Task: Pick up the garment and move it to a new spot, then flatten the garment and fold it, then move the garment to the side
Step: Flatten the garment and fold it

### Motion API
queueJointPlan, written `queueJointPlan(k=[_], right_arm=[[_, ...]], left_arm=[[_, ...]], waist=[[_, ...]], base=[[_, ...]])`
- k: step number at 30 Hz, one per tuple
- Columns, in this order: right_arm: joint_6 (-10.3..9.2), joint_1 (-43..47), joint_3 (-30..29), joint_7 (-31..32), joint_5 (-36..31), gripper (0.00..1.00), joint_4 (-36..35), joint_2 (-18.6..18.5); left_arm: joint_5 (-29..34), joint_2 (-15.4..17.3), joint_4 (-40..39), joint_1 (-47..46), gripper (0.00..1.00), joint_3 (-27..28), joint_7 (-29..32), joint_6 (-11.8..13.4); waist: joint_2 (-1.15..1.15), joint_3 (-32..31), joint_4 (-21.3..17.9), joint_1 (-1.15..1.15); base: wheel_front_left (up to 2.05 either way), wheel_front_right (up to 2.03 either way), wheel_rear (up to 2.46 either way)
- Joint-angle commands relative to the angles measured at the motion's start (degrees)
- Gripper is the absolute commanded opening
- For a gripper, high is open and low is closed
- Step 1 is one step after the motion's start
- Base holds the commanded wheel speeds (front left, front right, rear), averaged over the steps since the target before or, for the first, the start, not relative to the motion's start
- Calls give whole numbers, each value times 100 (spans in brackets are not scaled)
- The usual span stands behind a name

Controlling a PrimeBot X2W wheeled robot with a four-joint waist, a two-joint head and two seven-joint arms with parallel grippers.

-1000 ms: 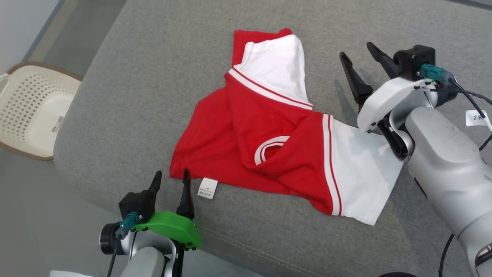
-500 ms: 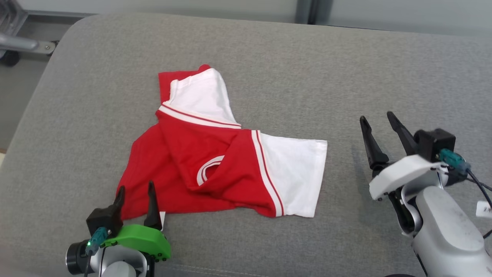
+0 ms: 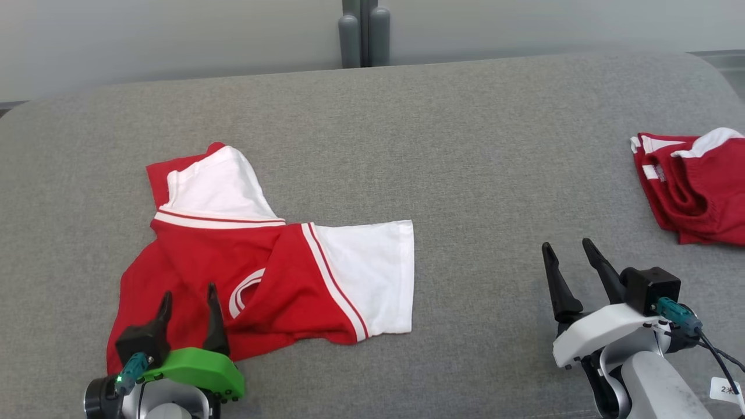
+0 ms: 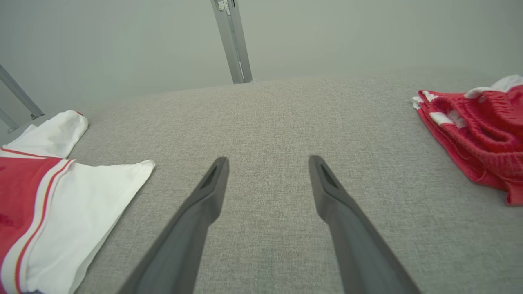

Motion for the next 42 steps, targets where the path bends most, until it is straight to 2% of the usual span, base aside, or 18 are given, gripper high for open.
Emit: queueJointPlan(k=[1,5,10,17,20,32,42], right_arm=[[-7,12,2,-4,-61,100,-45,20],[-7,-157,9,-4,-86,100,-124,51],[-7,-361,121,-4,-89,100,-148,28],[-7,-649,263,-4,-20,100,-163,1],[-7,-730,268,-4,-1,100,-164,4],[-7,-846,196,-4,15,100,-183,53],[-7,-837,115,-4,-8,100,-192,79]], left_arm=[[66,26,3,-153,100,32,4,-27],[283,52,121,-550,100,166,4,-129],[506,270,483,-1407,100,360,4,-238],[675,687,1471,-2550,100,444,5,-347],[701,775,1937,-2921,100,445,5,-314],[621,996,2757,-3560,100,556,4,-286],[639,940,2711,-3495,100,585,4,-238]], waist=[[0,59,-137,0],[0,292,-171,0],[0,655,-204,0],[0,1136,-352,0],[0,1283,-426,0],[0,1567,-610,0],[0,1595,-593,0]], base=[[0,0,0],[0,0,0],[0,0,0],[0,0,0],[0,0,0],[0,0,0],[0,0,0]])
